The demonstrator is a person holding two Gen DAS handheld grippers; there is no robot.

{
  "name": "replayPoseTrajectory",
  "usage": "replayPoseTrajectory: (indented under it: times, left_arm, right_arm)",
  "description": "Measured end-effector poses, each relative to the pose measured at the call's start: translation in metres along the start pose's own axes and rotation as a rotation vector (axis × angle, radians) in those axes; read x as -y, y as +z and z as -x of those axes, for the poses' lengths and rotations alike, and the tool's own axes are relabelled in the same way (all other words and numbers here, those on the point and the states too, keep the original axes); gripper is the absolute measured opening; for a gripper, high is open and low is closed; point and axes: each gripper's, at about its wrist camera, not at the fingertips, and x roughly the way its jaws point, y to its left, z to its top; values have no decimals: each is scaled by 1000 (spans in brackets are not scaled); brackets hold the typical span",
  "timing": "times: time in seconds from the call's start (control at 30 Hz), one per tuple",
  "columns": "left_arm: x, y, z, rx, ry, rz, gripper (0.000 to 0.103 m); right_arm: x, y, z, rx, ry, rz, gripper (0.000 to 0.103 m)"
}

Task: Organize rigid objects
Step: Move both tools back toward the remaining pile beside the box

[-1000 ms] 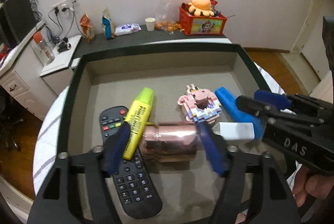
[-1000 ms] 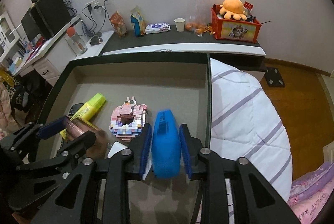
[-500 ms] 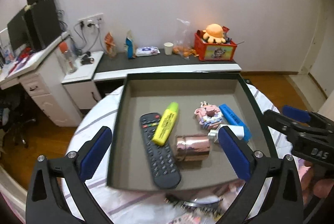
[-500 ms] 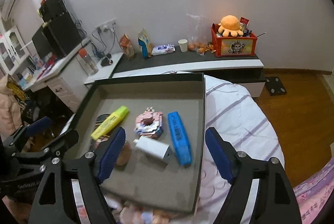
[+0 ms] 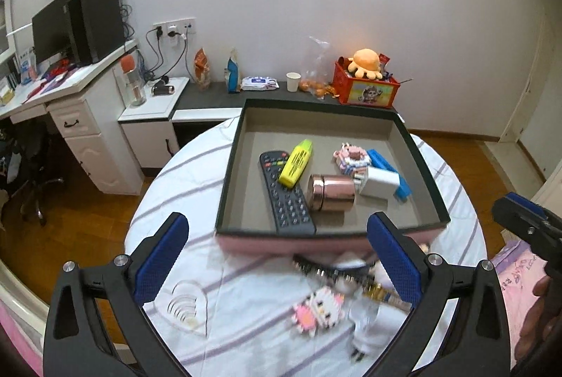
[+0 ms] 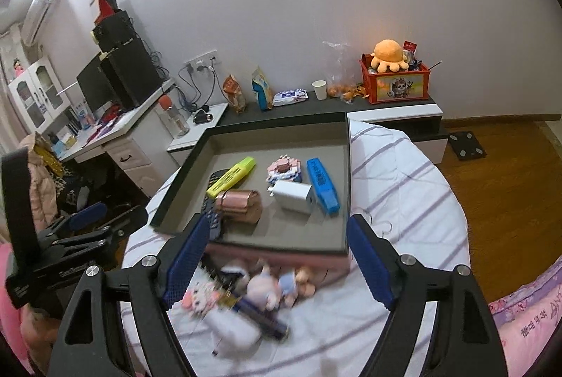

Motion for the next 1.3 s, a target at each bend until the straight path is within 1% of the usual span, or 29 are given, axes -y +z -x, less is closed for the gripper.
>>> replayPoseTrajectory:
  times: [0.1,0.2,0.33,0.43,0.5,0.67,0.9,1.1,1.3]
  left_arm:
    - [-5,-16,10,1,1,9,103]
    - [-10,-36,18,-4,9,21,103]
    - [-12,-61,19,-32,14,34,103]
    - [-12,-77,16,-59,29,31,103]
    - [-11,-85,13,-80,35,31,103]
    - [-5,-97,12,-104,40,12,103]
    - [-5,-96,11,-97,35,3,103]
    - [-1,-99,-2,-127,11,-22,103]
    - [7,-100,-24,-161,-6,-70,103]
  right_arm:
    - [-4,-17,16,14,-8,13,82]
    - [-3,-37,28,11,-42,21,82]
    - [7,-63,26,-39,-73,2,82]
    - [11,-83,16,-97,-74,-12,82]
    - [12,-90,14,-114,-73,-15,81]
    - [8,-94,12,-123,-66,-3,82]
    - [3,-93,9,-128,-67,11,81]
    - [3,-94,6,-141,-75,22,82]
    - [0,-97,-6,-176,-87,70,81]
